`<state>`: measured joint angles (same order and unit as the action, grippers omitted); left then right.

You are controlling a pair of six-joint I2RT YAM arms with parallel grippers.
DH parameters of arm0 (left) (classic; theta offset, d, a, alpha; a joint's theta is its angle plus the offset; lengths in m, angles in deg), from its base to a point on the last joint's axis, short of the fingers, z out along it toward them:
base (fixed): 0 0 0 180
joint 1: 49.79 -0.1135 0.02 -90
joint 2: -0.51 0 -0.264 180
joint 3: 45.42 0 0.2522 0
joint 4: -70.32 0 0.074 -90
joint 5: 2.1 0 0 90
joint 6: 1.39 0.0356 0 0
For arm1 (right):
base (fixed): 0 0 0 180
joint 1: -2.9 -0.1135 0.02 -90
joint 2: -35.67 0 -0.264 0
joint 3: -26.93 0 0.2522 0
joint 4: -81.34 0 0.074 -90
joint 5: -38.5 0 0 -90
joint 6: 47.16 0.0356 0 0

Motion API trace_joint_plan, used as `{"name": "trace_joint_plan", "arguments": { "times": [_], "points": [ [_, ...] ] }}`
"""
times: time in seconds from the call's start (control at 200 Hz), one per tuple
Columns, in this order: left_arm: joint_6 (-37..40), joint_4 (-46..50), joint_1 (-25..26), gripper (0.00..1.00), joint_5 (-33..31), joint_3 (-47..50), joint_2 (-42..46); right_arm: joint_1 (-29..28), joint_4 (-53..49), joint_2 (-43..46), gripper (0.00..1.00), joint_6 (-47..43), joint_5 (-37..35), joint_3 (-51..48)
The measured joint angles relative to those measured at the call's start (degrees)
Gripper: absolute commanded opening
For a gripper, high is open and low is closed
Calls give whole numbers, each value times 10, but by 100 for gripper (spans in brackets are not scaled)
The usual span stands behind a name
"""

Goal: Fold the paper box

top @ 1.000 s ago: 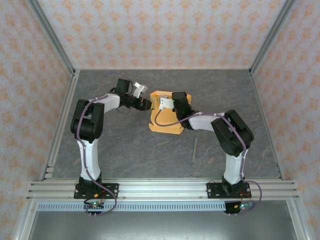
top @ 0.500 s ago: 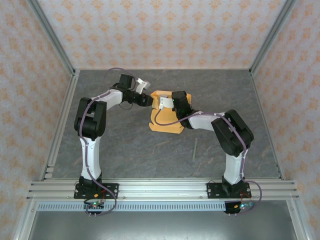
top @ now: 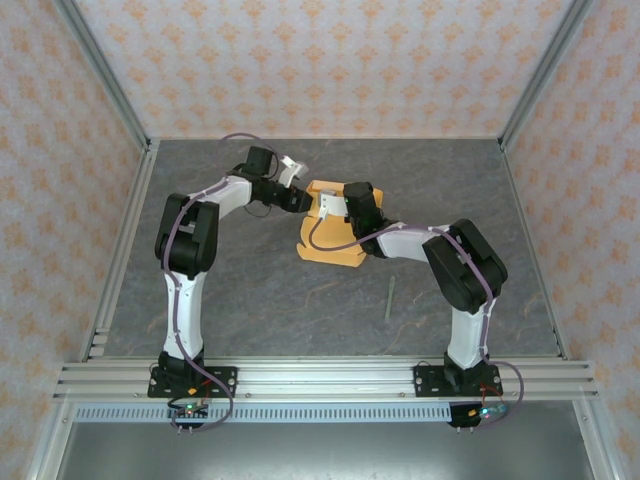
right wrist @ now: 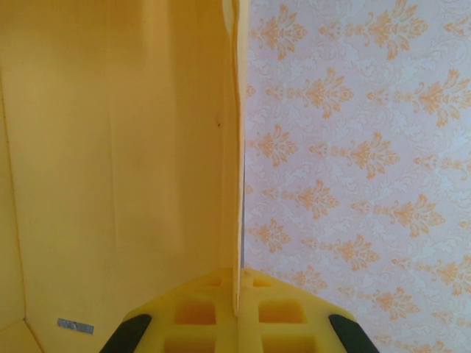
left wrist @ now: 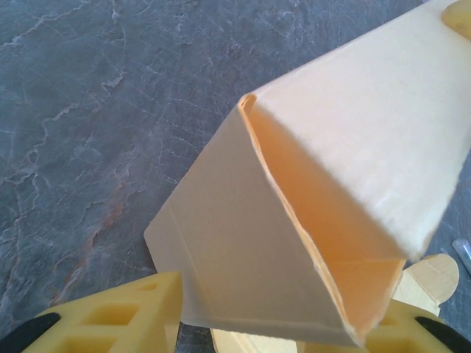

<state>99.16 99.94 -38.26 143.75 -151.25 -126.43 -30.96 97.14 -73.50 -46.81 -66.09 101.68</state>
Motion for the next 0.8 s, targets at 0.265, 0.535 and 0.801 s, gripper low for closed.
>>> {"name": "trace_joint_plan", "arguments": {
  "times": [0.265, 0.535, 0.801],
  "points": [
    [-4, -4, 5, 50, -10, -2, -1, 0, -7, 0, 0, 6, 3, 0],
    [-20, -21, 9, 50, -31, -2, -1, 0, -12, 0, 0, 11, 4, 0],
    [-44, -54, 24, 43, -70, 4, -1, 2, -17, 0, 0, 16, 1, 2]
  ]
}}
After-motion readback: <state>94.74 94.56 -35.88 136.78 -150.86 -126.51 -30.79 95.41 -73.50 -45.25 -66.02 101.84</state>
